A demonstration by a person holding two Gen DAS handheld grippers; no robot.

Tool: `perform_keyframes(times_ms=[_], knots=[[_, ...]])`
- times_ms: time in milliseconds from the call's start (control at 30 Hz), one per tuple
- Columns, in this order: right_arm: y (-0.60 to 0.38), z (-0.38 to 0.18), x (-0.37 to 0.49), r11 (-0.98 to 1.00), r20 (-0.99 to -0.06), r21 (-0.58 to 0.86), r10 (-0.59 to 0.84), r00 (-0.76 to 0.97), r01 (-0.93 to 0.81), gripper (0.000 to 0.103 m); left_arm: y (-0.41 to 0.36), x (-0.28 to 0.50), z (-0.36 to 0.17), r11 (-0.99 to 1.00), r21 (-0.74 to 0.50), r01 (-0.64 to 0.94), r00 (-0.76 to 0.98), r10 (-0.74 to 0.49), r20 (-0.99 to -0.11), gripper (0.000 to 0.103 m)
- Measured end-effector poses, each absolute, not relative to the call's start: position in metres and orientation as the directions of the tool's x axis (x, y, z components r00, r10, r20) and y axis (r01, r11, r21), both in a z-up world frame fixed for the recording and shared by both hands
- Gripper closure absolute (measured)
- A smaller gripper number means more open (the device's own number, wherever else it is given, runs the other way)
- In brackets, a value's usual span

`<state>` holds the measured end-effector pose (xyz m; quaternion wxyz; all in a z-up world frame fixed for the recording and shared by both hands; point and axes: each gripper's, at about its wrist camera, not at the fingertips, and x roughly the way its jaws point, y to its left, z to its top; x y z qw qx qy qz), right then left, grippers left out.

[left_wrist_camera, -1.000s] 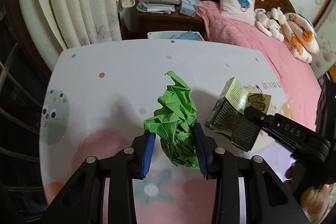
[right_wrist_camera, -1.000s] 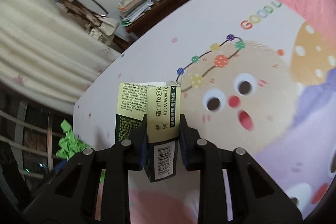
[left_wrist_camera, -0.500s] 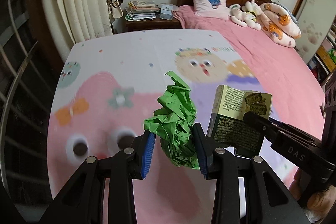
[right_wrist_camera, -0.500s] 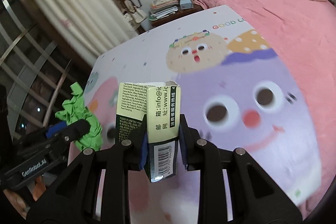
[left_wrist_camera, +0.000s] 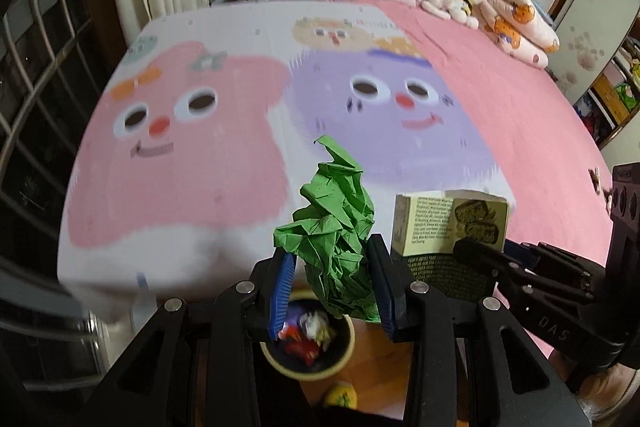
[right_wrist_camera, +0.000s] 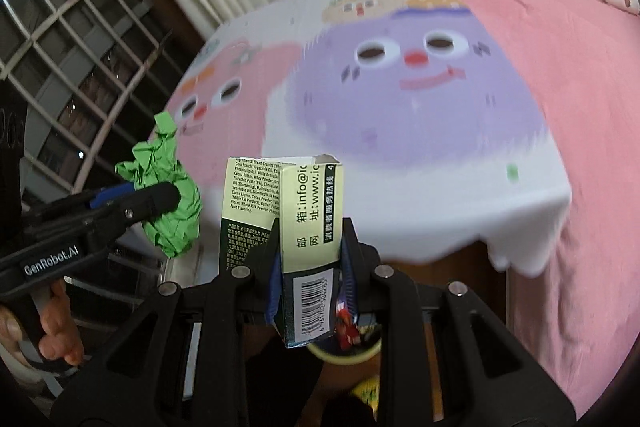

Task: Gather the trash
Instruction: 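Carry the green paper and cigarette pack down over the bin with both tools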

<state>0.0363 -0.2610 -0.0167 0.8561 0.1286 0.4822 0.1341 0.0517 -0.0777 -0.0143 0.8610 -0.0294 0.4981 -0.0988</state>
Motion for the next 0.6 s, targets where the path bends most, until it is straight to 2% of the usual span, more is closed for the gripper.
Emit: perform_keyframes(times_ms=[267,600], knots=[[-0.254,-0.07,-0.02,0.93,-0.848,0.359,0.358,0.391,-0.072,0.081,-0.081,-0.01,-0.056,0.979,-0.125,0.163,0.392,-0.18,-0.902,0.067],[-0.243,-0.175,-0.035,0.951,-0.918,0.308,0.291,0.268,0.021,0.081,-0.07,-0.015,-0.143,0.974,-0.12,0.19,0.274,-0.17,-0.947,0.066]])
